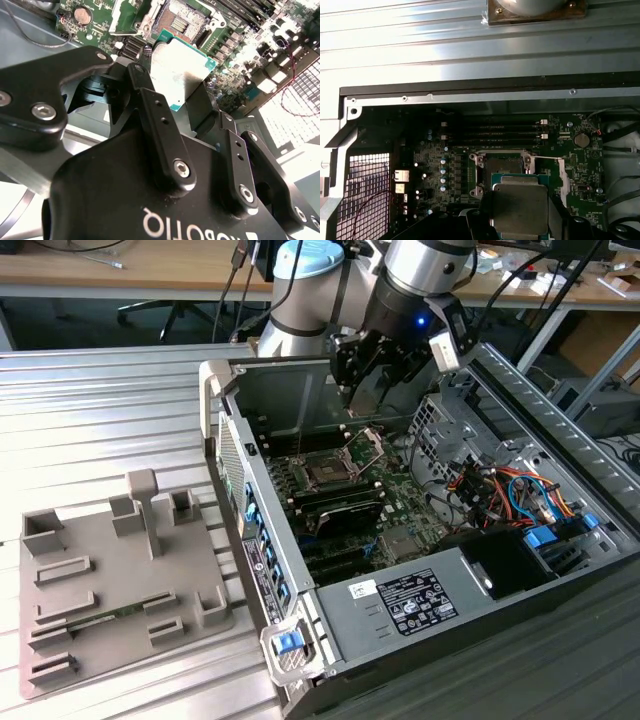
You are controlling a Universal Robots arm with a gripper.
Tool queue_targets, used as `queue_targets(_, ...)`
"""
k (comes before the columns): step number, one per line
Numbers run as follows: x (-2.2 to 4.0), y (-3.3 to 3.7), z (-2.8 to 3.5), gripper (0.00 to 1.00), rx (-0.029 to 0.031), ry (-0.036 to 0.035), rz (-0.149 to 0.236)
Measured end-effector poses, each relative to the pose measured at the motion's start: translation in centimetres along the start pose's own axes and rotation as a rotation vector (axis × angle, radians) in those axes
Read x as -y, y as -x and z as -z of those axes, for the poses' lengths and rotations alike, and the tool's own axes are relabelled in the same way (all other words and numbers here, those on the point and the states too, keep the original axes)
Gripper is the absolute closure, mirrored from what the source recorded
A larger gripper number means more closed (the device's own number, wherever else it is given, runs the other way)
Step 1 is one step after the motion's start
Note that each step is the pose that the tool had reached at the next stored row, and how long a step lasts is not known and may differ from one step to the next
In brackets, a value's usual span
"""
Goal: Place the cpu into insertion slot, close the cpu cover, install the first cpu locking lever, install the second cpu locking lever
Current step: 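Place the cpu into insertion slot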
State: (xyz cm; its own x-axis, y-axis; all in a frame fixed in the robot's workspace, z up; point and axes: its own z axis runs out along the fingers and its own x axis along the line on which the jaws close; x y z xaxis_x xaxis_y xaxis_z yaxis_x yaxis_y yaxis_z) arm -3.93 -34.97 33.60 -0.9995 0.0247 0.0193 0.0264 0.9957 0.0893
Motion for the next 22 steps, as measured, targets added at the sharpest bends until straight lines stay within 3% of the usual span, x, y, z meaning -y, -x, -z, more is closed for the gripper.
queue_targets(22,0.06,0.01,-0.62,0.47,0.0,0.0,0.0)
